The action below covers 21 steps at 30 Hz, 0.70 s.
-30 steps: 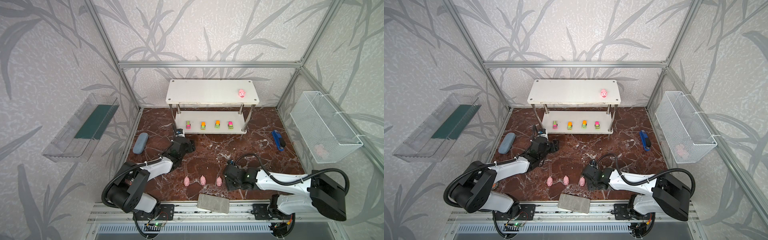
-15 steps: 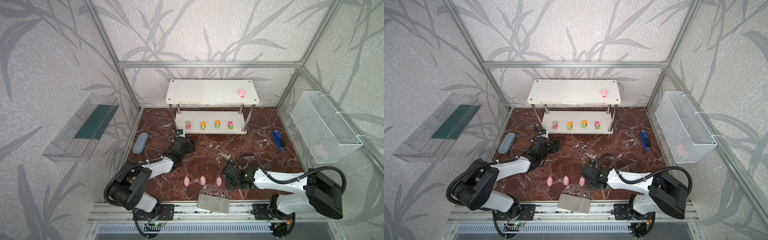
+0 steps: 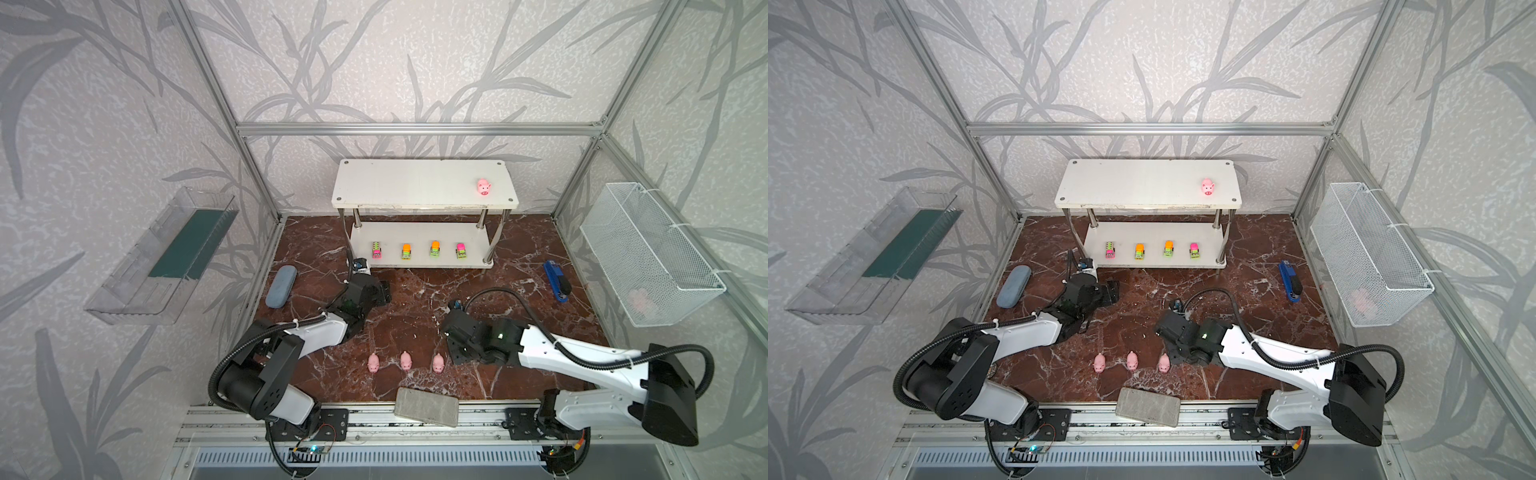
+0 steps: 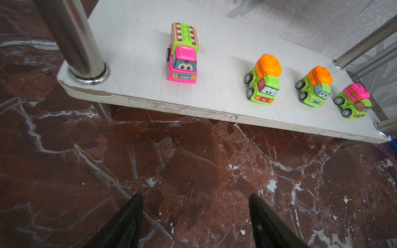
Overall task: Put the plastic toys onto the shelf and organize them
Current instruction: 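Lift the pink pig and carry it onto the top shelf with the right gripper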
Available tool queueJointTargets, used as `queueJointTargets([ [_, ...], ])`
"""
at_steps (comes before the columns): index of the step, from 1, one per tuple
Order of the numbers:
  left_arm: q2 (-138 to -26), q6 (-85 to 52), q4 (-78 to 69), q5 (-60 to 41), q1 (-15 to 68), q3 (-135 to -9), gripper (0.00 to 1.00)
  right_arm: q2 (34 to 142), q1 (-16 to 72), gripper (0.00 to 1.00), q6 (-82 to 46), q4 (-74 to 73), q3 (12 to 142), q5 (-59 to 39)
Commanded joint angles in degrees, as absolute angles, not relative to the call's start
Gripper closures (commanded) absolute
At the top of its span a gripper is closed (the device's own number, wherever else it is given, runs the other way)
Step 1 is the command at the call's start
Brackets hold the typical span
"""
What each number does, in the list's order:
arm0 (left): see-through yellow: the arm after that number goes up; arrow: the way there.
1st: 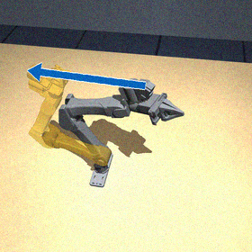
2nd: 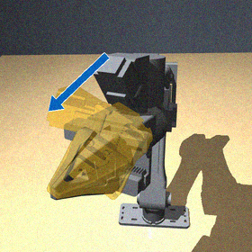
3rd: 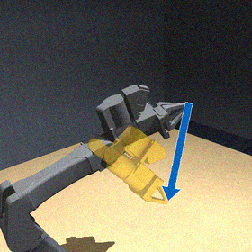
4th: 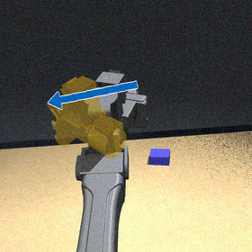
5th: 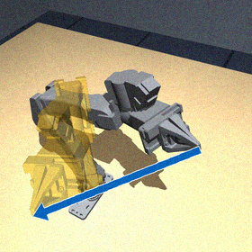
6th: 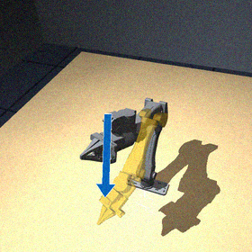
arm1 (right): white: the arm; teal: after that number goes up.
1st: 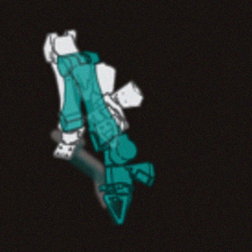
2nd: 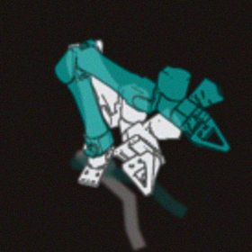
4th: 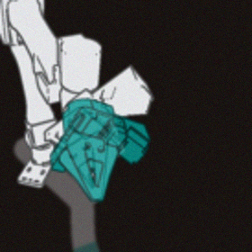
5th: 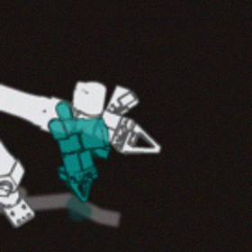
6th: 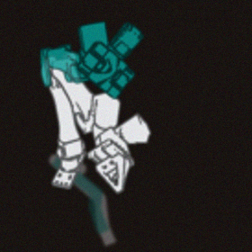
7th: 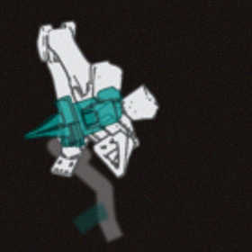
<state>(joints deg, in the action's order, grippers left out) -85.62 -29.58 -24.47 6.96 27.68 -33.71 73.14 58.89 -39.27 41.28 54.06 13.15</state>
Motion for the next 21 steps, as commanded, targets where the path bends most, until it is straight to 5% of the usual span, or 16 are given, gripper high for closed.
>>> queueJointTargets([
  [1, -86.32, -30.23, -25.61, 6.46, 27.64, -34.83, 0.24, 72.85, 55.06, 0.65, -29.83, 48.36, 64.55, 15.27],
  [21, -86.18, -31.29, -28.38, 4.43, 27.62, -32.48, 0.24, 105.65, 35.48, 0.65, -5.0, 59.36, 134.42, 12.0],
])
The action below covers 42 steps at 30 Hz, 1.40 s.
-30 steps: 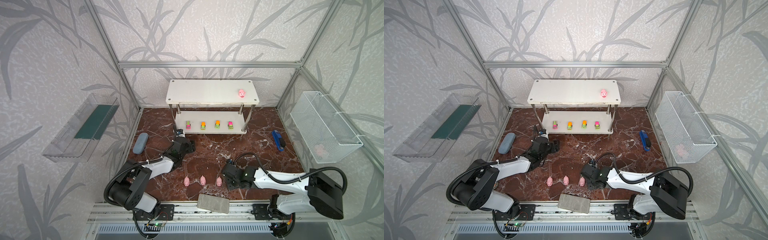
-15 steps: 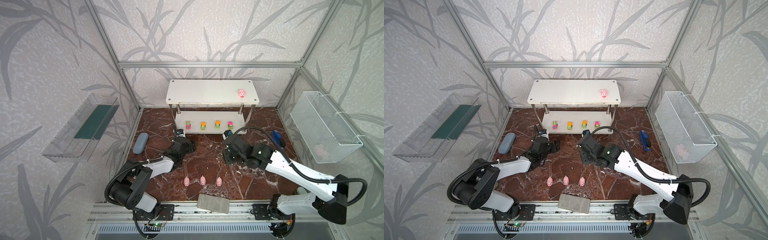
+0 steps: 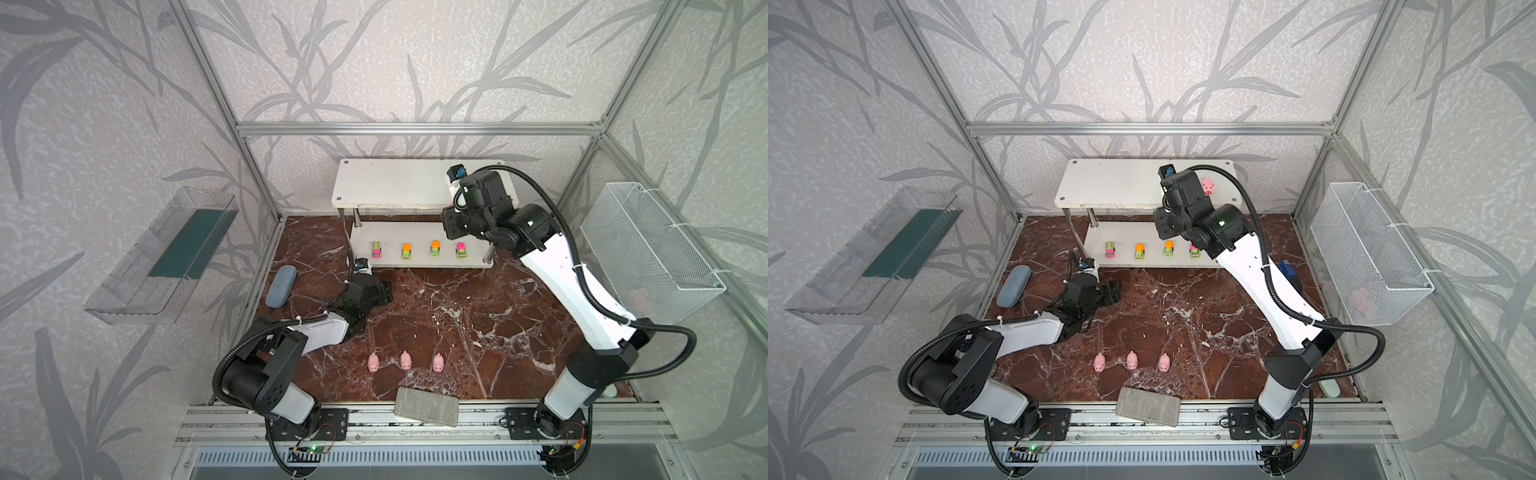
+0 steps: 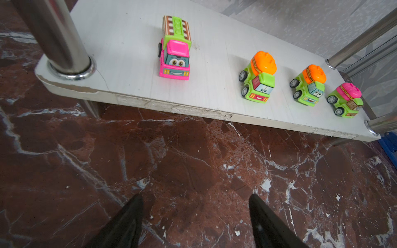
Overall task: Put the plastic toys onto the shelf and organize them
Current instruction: 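Lift the pink pig and carry it onto the top shelf with the right gripper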
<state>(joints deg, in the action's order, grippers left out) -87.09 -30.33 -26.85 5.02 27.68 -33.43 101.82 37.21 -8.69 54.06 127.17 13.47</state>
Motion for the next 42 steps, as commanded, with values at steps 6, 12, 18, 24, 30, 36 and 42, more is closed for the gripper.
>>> queueJointTargets([
  [6, -86.79, -31.33, -29.12, 4.31, 27.63, -32.34, 0.24, 117.06, 31.77, 0.65, -4.79, 65.25, 153.89, 10.69],
  [12, -87.67, -31.46, -29.27, 3.65, 27.68, -32.77, 0.24, 125.24, 29.53, 0.65, -5.38, 70.5, 167.93, 10.29],
  [18, -88.83, -31.7, -29.6, 3.21, 27.64, -33.09, 0.24, 121.62, 28.35, 0.65, -6.03, 64.62, 157.6, 9.04],
  [24, -89.67, -31.85, -29.88, 2.99, 27.61, -33.43, 0.24, 124.55, 28.12, 0.65, -5.44, 66.44, 161.02, 9.22],
  [30, -89.96, -31.82, -29.88, 3.29, 27.59, -33.48, 0.24, 125.13, 27.8, 0.65, -5.46, 65.1, 161.09, 9.32],
  [36, -90.26, -31.73, -29.97, 3.16, 27.54, -33.4, 0.24, 125.71, 26.43, 0.65, -5.95, 64.1, 161.45, 8.81],
  [42, -91.05, -31.75, -30.19, 2.68, 27.53, -33.97, 0.24, 125.87, 26.02, 0.65, -5.82, 63.29, 161.5, 8.37],
])
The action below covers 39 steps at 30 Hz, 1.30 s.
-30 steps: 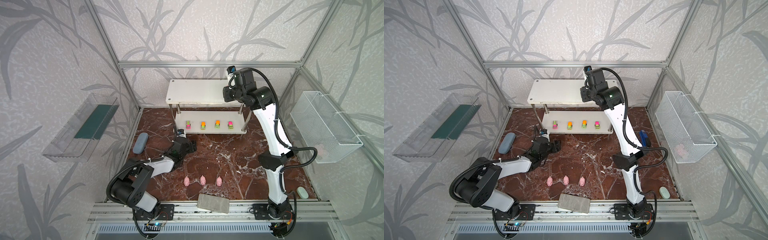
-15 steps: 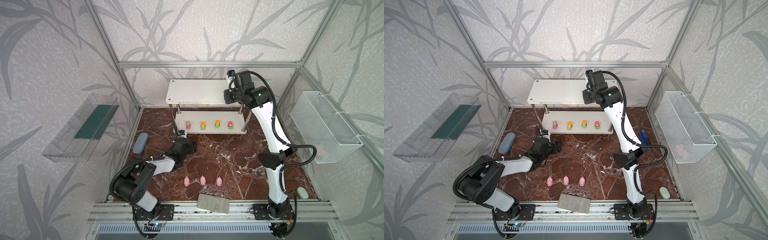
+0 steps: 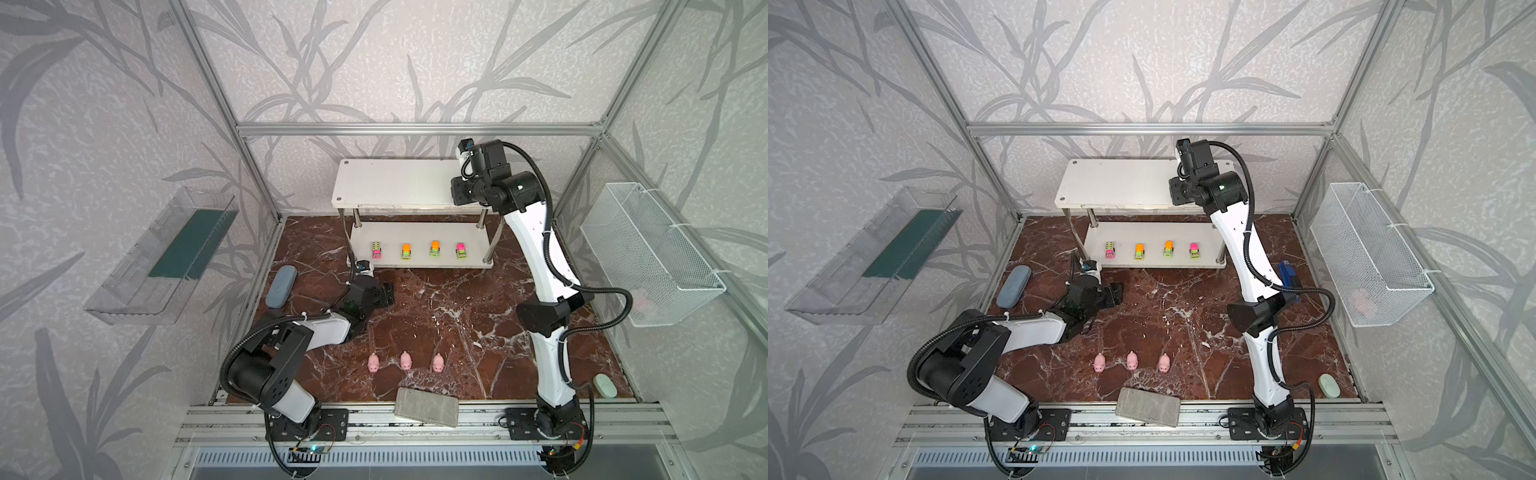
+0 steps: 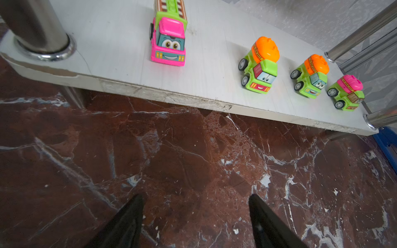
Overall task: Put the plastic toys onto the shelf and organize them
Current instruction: 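Lift the pink pig and carry it onto the top shelf with the right gripper, then lower the pig beside the first pig and open the right gripper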
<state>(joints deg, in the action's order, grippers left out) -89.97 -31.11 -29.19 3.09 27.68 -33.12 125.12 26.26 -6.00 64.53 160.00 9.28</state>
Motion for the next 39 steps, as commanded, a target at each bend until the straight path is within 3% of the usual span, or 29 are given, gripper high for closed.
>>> queueJointTargets([
  [1, -91.11, -31.89, -30.13, 2.56, 27.56, -34.09, 0.24, 125.88, 25.97, 0.64, -5.81, 63.19, 161.54, 8.26],
  [17, -90.97, -31.64, -29.57, 2.55, 27.58, -34.28, 0.24, 128.36, 25.58, 0.62, -6.31, 62.78, 162.53, 6.78],
  [24, -90.76, -31.46, -29.35, 2.64, 27.58, -34.36, 0.24, 128.67, 25.57, 0.53, -6.61, 62.41, 162.89, 7.0],
  [32, -90.62, -31.54, -29.36, 2.59, 27.53, -34.26, 0.24, 127.37, 25.41, 0.36, -6.87, 61.25, 163.88, 6.56],
  [39, -90.33, -31.72, -29.44, 2.71, 27.59, -33.85, 0.24, 124.34, 24.89, 0.3, -7.71, 56.73, 163.74, 4.39],
])
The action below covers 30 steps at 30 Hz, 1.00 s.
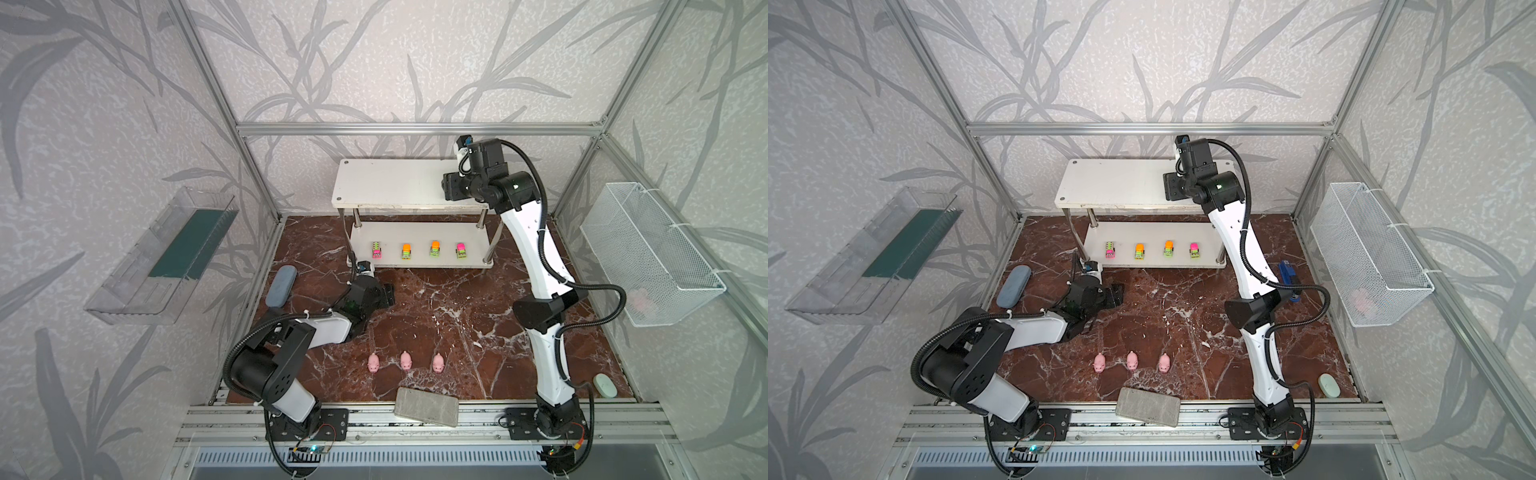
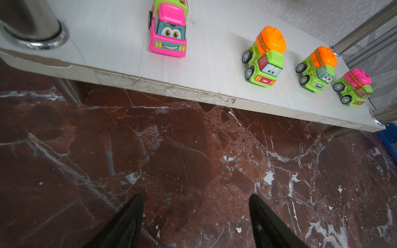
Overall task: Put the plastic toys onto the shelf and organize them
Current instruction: 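Lower the pig beside the first pig and open the right gripper, then move the right gripper back down over the remaining pink pigs on the table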
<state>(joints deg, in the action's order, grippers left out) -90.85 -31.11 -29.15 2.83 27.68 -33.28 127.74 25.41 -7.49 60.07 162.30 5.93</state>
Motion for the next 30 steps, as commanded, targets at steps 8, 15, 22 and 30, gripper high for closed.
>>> queueJointTargets([
  [8, -89.21, -31.55, -29.18, 3.17, 27.53, -33.19, 0.24, 119.08, 24.57, 0.27, -7.73, 49.36, 162.79, 0.36],
  [15, -87.53, -31.48, -28.52, 3.52, 27.51, -32.48, 0.24, 107.24, 24.76, 0.27, -7.38, 44.26, 149.2, -5.06],
  [22, -84.3, -31.71, -27.17, 3.58, 27.53, -31.36, 0.24, 77.88, 29.31, 0.27, -5.72, 22.46, 100.84, -1.8],
  [30, -83.74, -31.61, -26.72, 5.73, 27.69, -31.29, 0.24, 52.59, 42.2, 0.27, -3.06, 20.22, 69.53, 12.17],
])
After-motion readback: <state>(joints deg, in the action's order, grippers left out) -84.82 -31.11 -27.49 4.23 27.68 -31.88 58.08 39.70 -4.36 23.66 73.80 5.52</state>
